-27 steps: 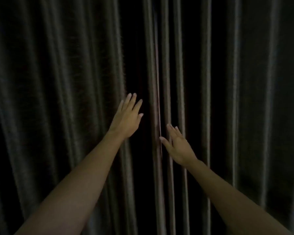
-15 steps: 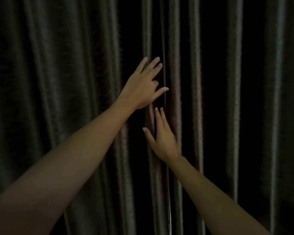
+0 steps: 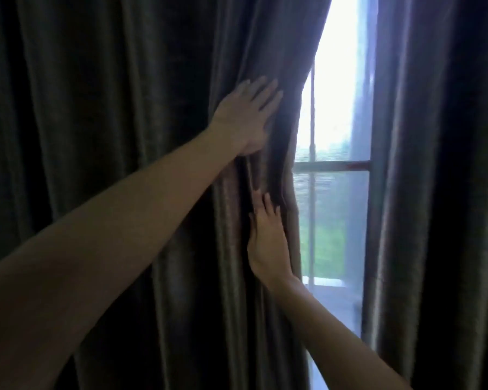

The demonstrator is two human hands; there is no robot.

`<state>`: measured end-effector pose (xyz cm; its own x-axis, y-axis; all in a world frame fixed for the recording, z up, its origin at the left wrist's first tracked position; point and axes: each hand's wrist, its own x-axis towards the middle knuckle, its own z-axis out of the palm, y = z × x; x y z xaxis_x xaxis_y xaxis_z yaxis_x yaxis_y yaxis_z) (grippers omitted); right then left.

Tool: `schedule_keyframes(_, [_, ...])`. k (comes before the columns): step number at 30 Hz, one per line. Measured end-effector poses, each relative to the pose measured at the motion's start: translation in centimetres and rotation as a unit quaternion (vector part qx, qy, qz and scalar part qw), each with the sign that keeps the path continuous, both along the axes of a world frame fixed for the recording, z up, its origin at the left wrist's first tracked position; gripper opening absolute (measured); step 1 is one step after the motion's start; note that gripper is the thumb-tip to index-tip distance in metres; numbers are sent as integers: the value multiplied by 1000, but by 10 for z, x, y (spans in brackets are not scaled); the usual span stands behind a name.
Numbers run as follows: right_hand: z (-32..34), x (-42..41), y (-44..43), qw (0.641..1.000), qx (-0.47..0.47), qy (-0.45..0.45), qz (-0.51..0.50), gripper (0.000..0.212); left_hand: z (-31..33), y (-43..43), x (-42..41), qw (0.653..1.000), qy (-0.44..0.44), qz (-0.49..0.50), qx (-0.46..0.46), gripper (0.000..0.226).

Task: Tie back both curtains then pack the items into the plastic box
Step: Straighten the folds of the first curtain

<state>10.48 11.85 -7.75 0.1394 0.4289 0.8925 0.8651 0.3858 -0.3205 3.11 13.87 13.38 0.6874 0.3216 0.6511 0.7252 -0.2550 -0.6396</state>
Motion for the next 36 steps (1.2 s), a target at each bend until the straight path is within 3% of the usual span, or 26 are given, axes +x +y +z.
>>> schedule_keyframes(7, [8, -77, 77, 996, 36, -2, 83, 49, 5, 74, -93, 999, -15, 16, 27, 93])
schedule_keyframes(13, [11, -150, 138, 990, 26, -11, 139, 59, 8, 128, -177, 998, -11, 39, 42, 93])
schedule_keyframes(24, [22, -294, 228, 969, 1, -34, 243, 56, 10, 206, -328, 987, -27, 145, 69, 94])
schedule_keyframes(32, [30, -352, 265, 961, -9, -31, 274, 55, 14, 242, -394, 983, -35, 161, 85, 95])
schedule_keyframes(36, [31, -378, 280, 955, -57, -40, 288, 57, 9, 259, -428, 983, -41, 158, 86, 97])
